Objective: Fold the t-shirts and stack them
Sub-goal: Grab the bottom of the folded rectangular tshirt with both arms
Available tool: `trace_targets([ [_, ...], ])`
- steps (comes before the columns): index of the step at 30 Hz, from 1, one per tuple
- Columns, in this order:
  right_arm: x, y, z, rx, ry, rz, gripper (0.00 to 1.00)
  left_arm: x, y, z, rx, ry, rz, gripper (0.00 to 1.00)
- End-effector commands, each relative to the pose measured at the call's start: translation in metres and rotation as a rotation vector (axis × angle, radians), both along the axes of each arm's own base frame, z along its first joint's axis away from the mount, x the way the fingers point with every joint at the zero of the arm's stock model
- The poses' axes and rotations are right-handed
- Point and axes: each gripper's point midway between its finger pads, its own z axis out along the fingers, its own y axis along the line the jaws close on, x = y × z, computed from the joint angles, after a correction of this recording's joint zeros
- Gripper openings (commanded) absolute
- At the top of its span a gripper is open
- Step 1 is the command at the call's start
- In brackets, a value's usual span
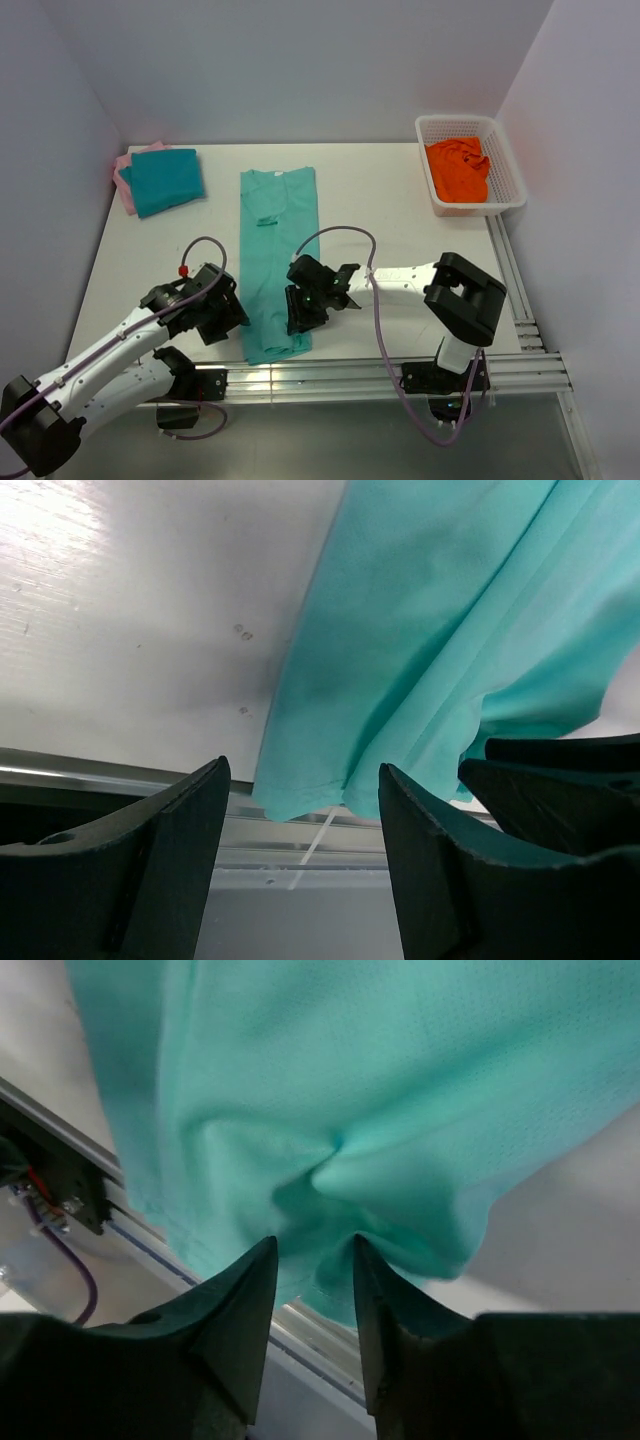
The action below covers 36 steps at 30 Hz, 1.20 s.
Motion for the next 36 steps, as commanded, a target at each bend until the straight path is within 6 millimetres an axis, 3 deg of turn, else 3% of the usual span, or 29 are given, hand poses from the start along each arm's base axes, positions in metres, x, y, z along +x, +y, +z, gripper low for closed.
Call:
trace_targets([
  [1,-0.009,-0.008,-0.011,-0.019,0.021,-0.006,0.41,0.0,0.004,0.007,0.003,-0.015,0.03,0.66],
  [2,-0.009,-0.012,-0.01,-0.018,0.013,-0.013,0.33,-0.001,0.004,0.005,0.004,-0.011,0.03,0.66],
  [4,-0.014,-0.026,-0.017,-0.046,0.017,-0.024,0.28,-0.003,0.005,0.003,0.003,-0.008,0.028,0.66],
  [7,-0.017,-0.048,-0.016,-0.084,-0.008,-0.056,0.0,-0.005,0.003,-0.001,-0.005,0.004,0.017,0.65],
  [8,-0.018,-0.052,-0.016,-0.091,-0.007,-0.064,0.0,-0.004,0.002,-0.002,-0.006,0.004,0.015,0.65],
  [19,-0.023,-0.074,-0.003,-0.093,-0.034,-0.104,0.0,-0.013,-0.004,-0.023,0.002,0.072,-0.042,0.66],
  [22,-0.025,-0.077,-0.003,-0.105,-0.026,-0.108,0.16,-0.016,-0.007,-0.024,-0.002,0.081,-0.054,0.67],
  [23,-0.025,-0.077,-0.001,-0.101,-0.028,-0.108,0.34,-0.02,-0.011,-0.024,-0.015,0.09,-0.07,0.67],
  [26,-0.025,-0.077,0.001,-0.094,-0.031,-0.108,0.43,-0.03,-0.016,-0.028,-0.023,0.122,-0.093,0.66],
  [36,-0.03,-0.082,-0.008,-0.105,-0.019,-0.092,0.4,-0.057,-0.035,-0.046,-0.015,0.182,-0.124,0.57],
])
